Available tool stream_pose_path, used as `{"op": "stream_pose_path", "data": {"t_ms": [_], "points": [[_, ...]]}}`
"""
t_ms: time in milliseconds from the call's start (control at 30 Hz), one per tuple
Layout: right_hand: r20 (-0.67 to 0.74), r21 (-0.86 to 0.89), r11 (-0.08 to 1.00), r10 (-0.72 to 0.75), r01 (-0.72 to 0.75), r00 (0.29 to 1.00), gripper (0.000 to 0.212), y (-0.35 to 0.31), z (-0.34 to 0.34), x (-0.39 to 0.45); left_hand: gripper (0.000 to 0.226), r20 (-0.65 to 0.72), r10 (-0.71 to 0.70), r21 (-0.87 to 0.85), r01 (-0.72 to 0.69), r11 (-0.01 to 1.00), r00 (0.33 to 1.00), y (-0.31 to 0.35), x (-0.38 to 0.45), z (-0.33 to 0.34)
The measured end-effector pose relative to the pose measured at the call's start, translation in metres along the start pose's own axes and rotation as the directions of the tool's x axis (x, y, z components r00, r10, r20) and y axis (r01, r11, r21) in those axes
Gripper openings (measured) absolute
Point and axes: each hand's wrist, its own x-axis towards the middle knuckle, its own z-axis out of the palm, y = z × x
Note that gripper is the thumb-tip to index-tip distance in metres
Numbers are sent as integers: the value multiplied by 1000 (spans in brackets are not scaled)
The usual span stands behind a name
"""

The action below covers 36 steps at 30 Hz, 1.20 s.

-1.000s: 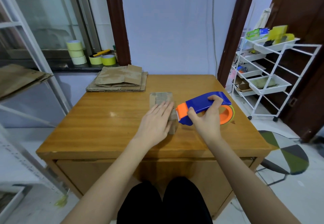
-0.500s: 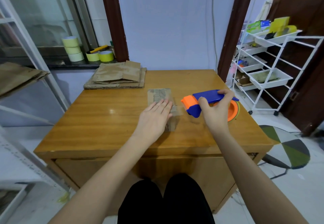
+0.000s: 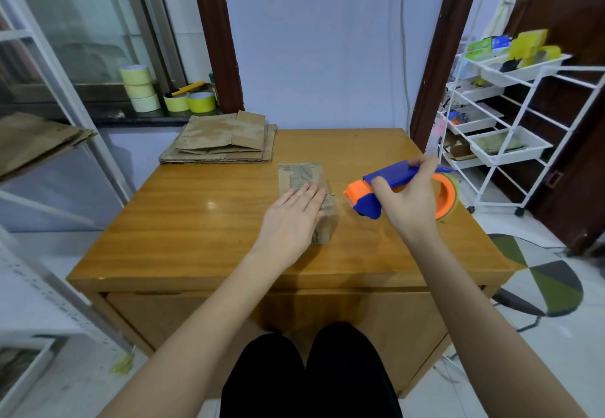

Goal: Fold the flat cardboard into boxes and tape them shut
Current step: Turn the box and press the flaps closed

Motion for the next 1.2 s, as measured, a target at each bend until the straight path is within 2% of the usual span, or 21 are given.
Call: {"op": "stream_pose_path", "data": {"t_ms": [100,233,500,667,800,967,1100,1200], "points": [[82,-196,979,-40,56,996,47,-6,6,5,48,3,6,2,-6,1000,1000,-1,2,1],[178,-369,920,-70,132,981,47,-25,20,17,48,28,13,6,-13,1000,1000,0,3,-1],[259,-521,812,-146,265,955,48,-40,34,31,46,115,-16,-78,25,997,993,0,2,-4],[300,-574,771,-114,275,947,52,-33,37,26,48,165,-29,-90,44,995,986,2,4,-11],[265,-494,853,-40,171,963,45,-15,40,20,52,196,-29,-104,51,993,980,1,4,-14],[352,-587,744,-119,318,928,54,-14,44,18,49,232,-36,-122,66,990,972,2,4,-17],[278,-496,839,-91,225,956,48,-7,41,19,47,224,-36,-144,70,987,974,0,5,-17],[237,-504,850,-34,153,971,45,-12,28,33,53,253,-31,-141,68,988,967,-1,6,-21]]}}
